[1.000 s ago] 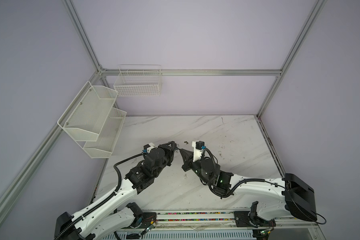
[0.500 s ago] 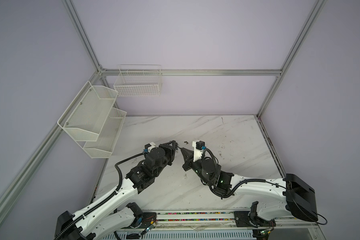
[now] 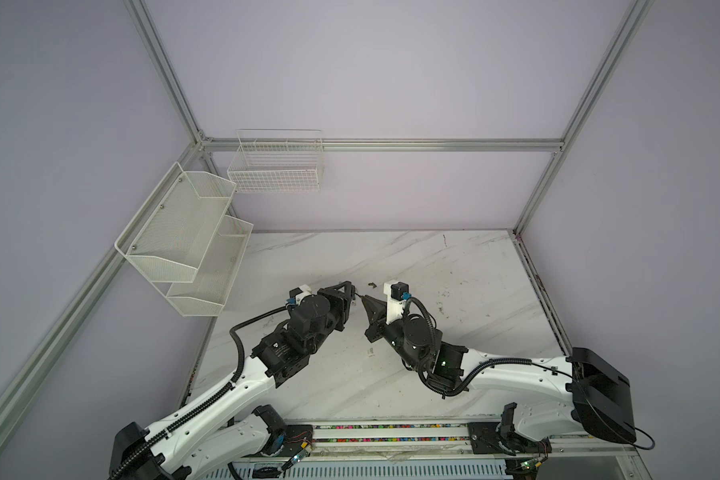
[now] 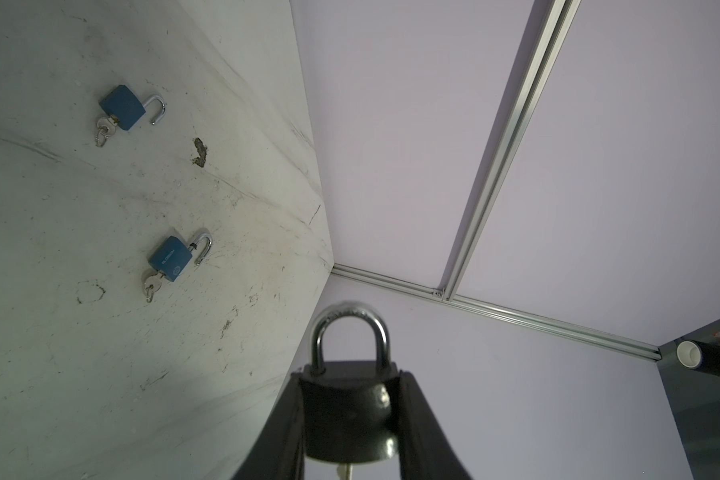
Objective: Unlock with the key
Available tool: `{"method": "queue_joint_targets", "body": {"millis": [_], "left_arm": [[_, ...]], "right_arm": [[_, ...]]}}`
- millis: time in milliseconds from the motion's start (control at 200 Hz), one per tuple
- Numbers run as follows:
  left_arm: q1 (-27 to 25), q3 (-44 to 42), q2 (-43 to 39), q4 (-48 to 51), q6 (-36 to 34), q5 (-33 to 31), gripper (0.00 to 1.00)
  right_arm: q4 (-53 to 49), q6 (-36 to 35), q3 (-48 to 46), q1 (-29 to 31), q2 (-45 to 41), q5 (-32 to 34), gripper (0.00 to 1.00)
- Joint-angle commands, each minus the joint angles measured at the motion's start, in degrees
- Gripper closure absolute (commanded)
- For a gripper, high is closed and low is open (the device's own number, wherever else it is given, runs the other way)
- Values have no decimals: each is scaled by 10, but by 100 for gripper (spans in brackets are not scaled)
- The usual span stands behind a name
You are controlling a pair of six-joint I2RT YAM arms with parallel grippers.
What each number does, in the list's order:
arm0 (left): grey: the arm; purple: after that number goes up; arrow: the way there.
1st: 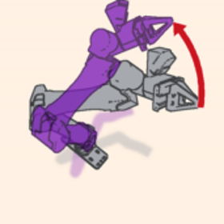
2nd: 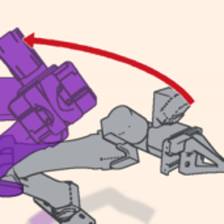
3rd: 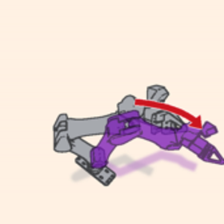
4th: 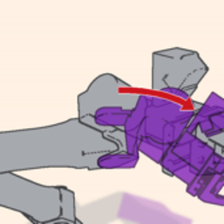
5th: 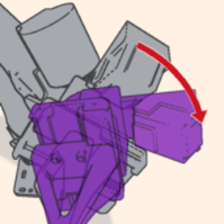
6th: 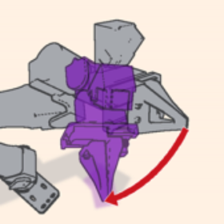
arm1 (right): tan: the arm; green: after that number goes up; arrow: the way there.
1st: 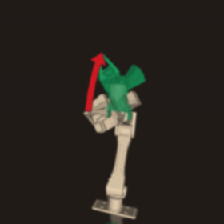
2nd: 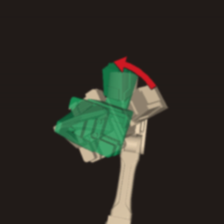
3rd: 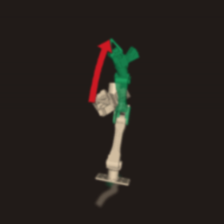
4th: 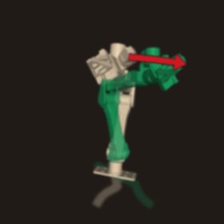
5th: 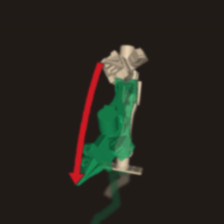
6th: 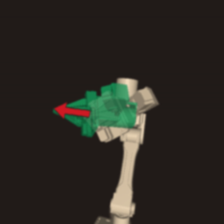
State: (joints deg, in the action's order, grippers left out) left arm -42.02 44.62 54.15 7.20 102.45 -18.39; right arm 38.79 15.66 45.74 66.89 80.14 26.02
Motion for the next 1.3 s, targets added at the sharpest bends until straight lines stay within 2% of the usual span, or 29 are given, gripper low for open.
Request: {"method": "queue_joint_targets", "body": {"millis": [0,465,1295], "left_arm": [[-7,5,-16,-9,-1,16,98],[-6,7,-16,-3,-5,8,98],[3,11,-26,14,0,4,97]], "right_arm": [[12,-17,0,0,-11,20,100],[5,-27,-5,0,-34,29,100],[30,-45,-1,16,-17,-10,100]]}}
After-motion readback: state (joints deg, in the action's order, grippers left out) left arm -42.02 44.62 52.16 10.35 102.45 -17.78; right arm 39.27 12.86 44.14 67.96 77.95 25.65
